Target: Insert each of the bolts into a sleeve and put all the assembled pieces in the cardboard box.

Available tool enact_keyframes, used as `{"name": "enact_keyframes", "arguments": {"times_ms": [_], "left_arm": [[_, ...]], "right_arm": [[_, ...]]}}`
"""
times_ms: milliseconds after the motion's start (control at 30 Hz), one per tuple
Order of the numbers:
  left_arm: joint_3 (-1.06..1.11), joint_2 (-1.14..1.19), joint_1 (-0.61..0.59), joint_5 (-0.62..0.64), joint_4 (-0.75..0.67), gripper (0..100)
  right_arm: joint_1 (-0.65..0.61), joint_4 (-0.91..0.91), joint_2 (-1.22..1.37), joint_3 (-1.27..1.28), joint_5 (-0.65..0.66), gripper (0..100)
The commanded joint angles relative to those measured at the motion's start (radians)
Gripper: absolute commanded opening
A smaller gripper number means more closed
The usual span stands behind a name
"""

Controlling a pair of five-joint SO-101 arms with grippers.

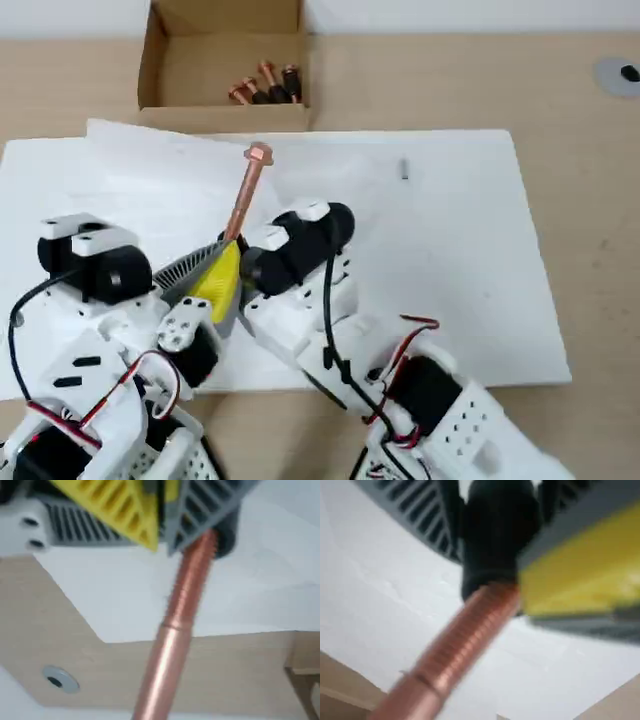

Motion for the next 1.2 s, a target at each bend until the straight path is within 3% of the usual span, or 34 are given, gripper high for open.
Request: {"name": "enact_keyframes", "arguments": {"times_ms": [0, 467, 733, 867, 1000, 1167], "left_arm": [[-0.017, -0.002, -0.018, -0.003, 0.005, 1], [-0.068, 0.004, -0.031, -0.011, -0.002, 1], [-0.052, 0.007, -0.244, -0.011, -0.005, 1], [0.11, 0.036, -0.414, -0.006, -0.072, 2], [0.241, 0.208, -0.497, 0.054, -0.18, 9], [0.083, 0.633, -0.482, 0.114, -0.181, 10]], "right_arm": [[0.044, -0.006, -0.005, -0.068, -0.006, 1.0], [0.081, -0.014, -0.005, -0.007, 0.006, 0.9], [0.156, -0.015, -0.005, 0.056, 0.054, 0.9], [0.159, -0.015, -0.005, 0.061, 0.054, 0.9], [0.16, -0.015, -0.005, 0.061, 0.061, 0.9], [0.194, -0.015, -0.005, 0.062, 0.072, 0.9]]}}
